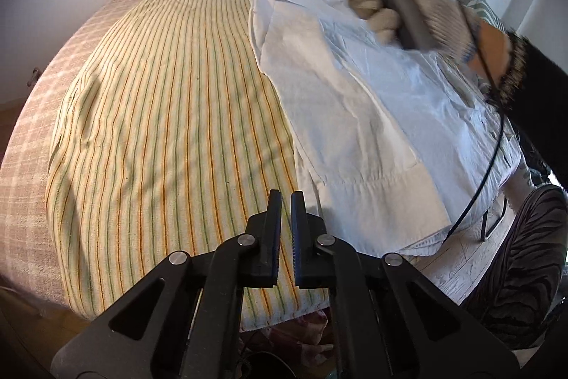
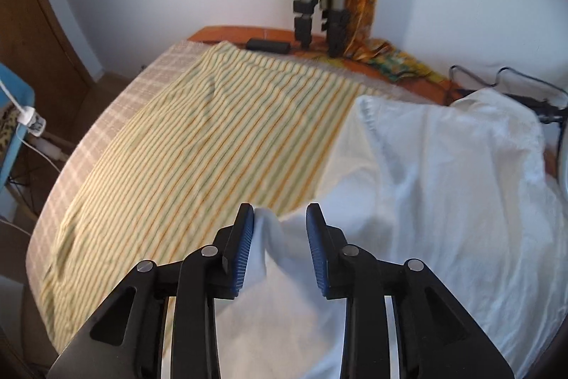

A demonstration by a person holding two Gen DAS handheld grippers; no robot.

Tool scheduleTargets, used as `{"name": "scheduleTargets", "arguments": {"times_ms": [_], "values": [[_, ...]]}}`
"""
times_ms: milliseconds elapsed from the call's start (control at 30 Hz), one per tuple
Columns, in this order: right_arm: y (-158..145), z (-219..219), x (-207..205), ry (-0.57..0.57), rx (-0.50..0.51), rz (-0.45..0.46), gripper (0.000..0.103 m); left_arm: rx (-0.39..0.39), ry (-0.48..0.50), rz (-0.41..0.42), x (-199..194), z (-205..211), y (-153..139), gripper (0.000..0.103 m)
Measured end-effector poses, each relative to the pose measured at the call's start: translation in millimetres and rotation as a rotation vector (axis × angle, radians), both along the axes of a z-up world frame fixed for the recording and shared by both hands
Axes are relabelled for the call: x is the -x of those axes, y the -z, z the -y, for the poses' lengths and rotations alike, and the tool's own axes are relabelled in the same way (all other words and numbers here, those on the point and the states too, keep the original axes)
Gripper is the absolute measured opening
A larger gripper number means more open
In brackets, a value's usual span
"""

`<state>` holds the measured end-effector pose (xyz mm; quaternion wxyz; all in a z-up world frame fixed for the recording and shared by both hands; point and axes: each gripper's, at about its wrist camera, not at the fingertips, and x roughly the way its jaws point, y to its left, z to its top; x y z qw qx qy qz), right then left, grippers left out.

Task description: Fold small clothes

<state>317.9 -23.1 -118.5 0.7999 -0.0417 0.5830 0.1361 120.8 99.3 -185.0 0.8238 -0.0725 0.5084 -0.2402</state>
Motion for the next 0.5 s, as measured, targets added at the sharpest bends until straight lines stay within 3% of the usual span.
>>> {"name": "scheduleTargets", "arguments": {"times_ms": [67,100,133,200,267,433,500], "values": [[-19,13,22,-0.002,-0.013,0.008,0.029,0.015,0.005,-0.014,-2,-1,0,0.005],[-27,19,36,-0.008,-0.030,0.010,0.029,0.028,0.012,-0.025,-3,-1,1,0.013],[-35,24,51,-0.022,-0.063,0.006,0.029,0.036,0.012,-0.035,-4,-1,2,0.030],[-44,29,85,-0.058,-0.093,-0.009,0.029,0.039,0.011,-0.046,-7,3,5,0.049],[-41,28,116,-0.086,-0.123,-0.047,0.029,0.042,0.019,-0.073,-8,7,9,0.050],[-16,17,179,-0.127,-0.083,-0.127,0.029,0.008,0.041,-0.069,-6,19,8,0.050],[-7,15,197,-0.141,-0.041,-0.157,0.029,-0.010,0.056,-0.063,-5,23,7,0.042]]}}
